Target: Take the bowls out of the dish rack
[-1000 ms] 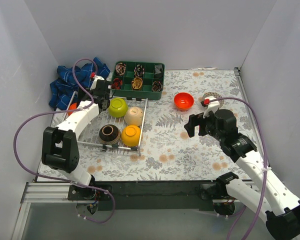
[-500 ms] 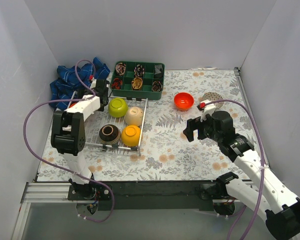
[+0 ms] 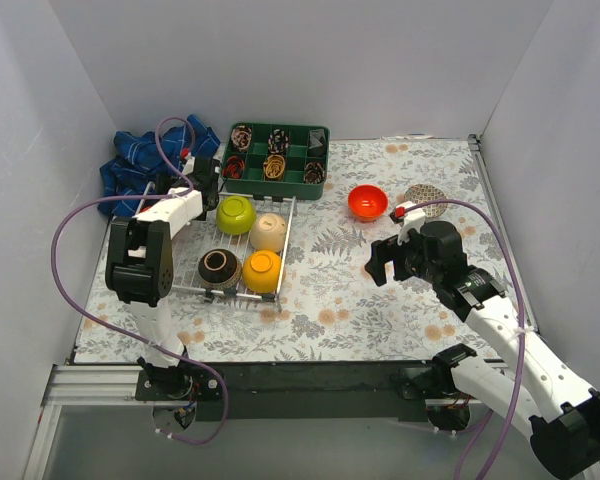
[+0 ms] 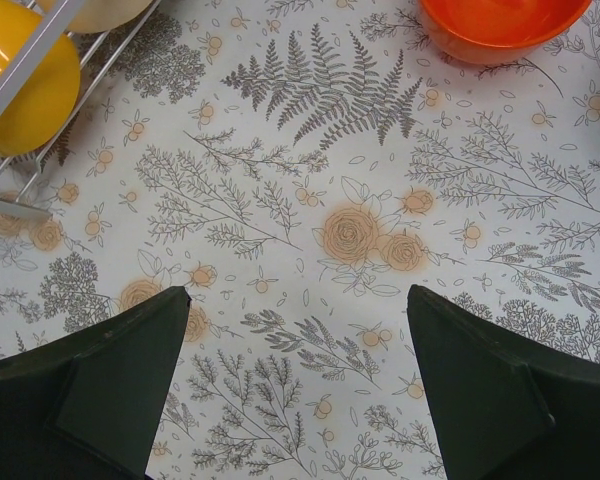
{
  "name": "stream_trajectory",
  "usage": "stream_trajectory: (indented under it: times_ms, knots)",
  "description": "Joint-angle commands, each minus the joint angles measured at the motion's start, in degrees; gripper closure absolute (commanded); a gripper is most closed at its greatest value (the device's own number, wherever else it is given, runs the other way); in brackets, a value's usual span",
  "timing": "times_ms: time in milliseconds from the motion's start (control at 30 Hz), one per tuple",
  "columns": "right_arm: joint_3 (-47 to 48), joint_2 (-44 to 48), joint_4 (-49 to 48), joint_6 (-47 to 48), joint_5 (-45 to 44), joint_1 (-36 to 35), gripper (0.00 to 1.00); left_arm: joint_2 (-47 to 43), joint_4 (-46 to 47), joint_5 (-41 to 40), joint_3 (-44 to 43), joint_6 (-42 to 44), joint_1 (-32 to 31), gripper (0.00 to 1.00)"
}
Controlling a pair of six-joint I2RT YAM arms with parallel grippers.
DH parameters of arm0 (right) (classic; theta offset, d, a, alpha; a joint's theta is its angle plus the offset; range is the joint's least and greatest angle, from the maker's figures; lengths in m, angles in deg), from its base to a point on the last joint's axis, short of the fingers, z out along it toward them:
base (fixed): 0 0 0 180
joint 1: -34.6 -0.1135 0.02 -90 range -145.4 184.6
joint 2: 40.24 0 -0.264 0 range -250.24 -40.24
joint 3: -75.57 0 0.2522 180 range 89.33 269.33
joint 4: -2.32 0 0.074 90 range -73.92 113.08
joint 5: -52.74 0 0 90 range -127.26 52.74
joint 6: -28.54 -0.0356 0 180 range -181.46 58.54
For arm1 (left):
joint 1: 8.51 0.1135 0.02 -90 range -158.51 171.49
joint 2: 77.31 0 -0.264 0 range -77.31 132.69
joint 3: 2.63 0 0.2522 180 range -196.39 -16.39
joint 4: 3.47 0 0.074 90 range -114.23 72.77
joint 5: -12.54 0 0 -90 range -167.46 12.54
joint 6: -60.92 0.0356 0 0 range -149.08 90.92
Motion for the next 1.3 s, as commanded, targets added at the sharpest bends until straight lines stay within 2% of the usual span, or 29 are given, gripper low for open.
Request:
stream_trajectory:
  times_ms: [0,533,667,733,967,1267]
  knots:
    - [0.26,-0.42,-0.71,1.31,1.11,-0.22,0.01,-1.37,0.31,-2.06,-0.94,1.68,0.18,0.02]
    - [-1.05,0.20,-0.54,2.01,4.19,-0.13,0.02,3.73,-3.12,-4.34,-2.52,3.27,0.88,0.09]
    - [-1.23,0.20,-0.54,2.10,4.45,-0.22,0.02,4.43,-4.43,-2.33,-2.52,1.95,0.88,0.17]
    - [-1.23,0.02,-0.62,2.01,4.54,-0.22,0.02,4.78,-6.89,-1.79,-2.79,0.03,0.88,0.18]
    - [-1.05,-0.07,-0.62,2.01,5.07,-0.13,0.02,2.41,-8.74,-0.21,-3.22,-1.13,0.62,0.35]
    - [-1.58,1.16,-0.89,2.10,5.16,-0.22,0.02,0.12,-11.55,-1.44,-6.91,-1.83,-3.51,0.62]
